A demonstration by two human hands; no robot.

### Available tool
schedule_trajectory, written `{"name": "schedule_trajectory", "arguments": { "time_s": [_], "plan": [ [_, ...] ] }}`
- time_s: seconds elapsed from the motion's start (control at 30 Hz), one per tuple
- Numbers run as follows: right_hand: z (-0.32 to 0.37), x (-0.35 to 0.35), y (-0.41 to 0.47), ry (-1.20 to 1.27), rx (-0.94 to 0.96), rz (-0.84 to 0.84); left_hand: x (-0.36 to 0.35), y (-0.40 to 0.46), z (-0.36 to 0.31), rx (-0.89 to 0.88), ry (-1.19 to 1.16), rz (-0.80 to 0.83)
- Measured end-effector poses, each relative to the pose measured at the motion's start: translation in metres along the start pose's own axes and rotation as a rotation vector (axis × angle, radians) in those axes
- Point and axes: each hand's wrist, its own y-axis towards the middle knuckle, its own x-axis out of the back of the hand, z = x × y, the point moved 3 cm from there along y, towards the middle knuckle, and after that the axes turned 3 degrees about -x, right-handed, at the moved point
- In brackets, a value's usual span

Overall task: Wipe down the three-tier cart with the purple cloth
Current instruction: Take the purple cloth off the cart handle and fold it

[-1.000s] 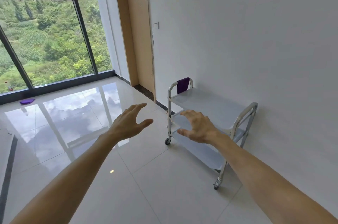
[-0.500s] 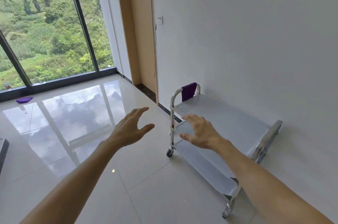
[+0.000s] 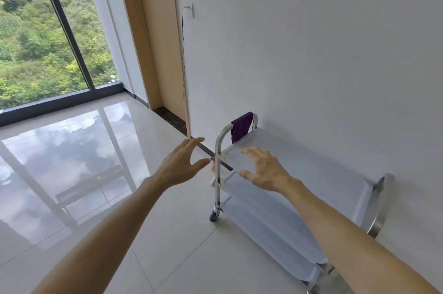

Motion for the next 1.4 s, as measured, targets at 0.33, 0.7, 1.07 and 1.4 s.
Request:
{"name": "schedule_trajectory", "arguments": {
  "time_s": [0.33,0.7,1.07,1.4],
  "plan": [
    [-0.044,-0.014,0.114,0.031,-0.1,0.031,-0.038,0.121,0.061,-0.054,-0.026,0.081],
    [-0.119,-0.026,0.278,0.211,-0.112,0.056,-0.082,0.274,0.106,0.0,-0.057,0.108],
    [-0.195,-0.046,0.401,0.369,-0.189,0.146,-0.14,0.378,0.15,0.139,-0.155,0.156],
    [-0.244,-0.076,0.463,0.505,-0.426,0.111,-0.203,0.46,0.18,0.133,-0.2,0.315]
  ]
}}
